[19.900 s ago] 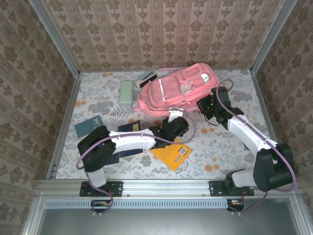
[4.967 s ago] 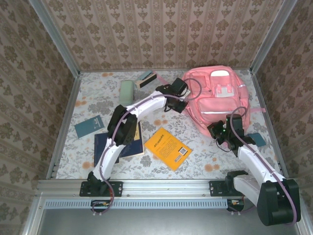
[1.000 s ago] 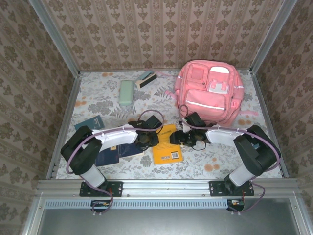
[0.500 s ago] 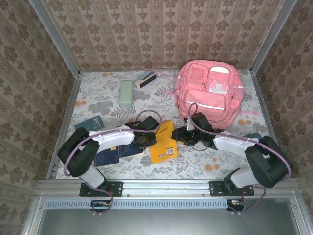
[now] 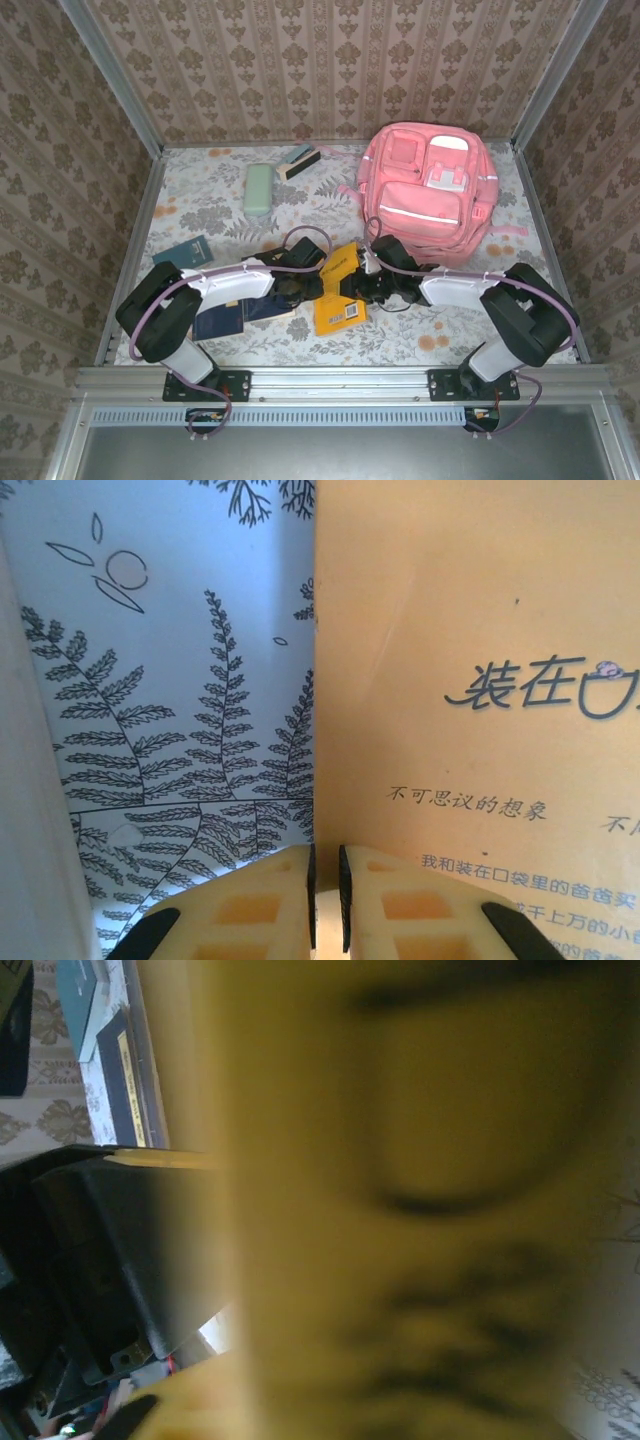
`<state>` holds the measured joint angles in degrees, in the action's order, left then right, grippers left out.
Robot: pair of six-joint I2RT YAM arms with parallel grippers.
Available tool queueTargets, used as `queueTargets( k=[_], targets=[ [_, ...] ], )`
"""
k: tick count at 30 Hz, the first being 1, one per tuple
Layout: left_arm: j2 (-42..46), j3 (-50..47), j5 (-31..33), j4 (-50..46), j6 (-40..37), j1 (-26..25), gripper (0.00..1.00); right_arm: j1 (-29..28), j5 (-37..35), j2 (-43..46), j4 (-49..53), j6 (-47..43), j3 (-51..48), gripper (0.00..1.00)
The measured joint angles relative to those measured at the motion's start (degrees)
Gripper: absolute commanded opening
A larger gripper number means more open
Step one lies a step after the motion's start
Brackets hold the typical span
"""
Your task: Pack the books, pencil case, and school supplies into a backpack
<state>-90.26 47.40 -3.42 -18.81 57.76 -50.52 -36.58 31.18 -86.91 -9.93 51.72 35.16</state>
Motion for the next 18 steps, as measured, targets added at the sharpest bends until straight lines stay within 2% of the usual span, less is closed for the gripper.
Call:
queueTargets(
  k=[1,6,12,18],
  targets=[
    [0.00,0.00,-0.15,0.07,-0.20,0.00,0.21,0.00,-0.35,0.42,0.66,0.07,0.02,0.00],
    [1.86,0.04,-1.49,-1.42,-2.34,1.16,0.44,1.18,-0.96,4.52,4.04,-0.94,0.07,0.00],
    [9.92,1.64,-4.09,-1.14,-3.69,5.38,0.69,6.80,0.00,12.83,5.88,-0.98,0.74,0.00],
    [13.86,2.43,-10.45,8.15,-2.99,8.63,0.72,12.31,5.73,16.61,2.03,2.10,1.84,0.00]
  ],
)
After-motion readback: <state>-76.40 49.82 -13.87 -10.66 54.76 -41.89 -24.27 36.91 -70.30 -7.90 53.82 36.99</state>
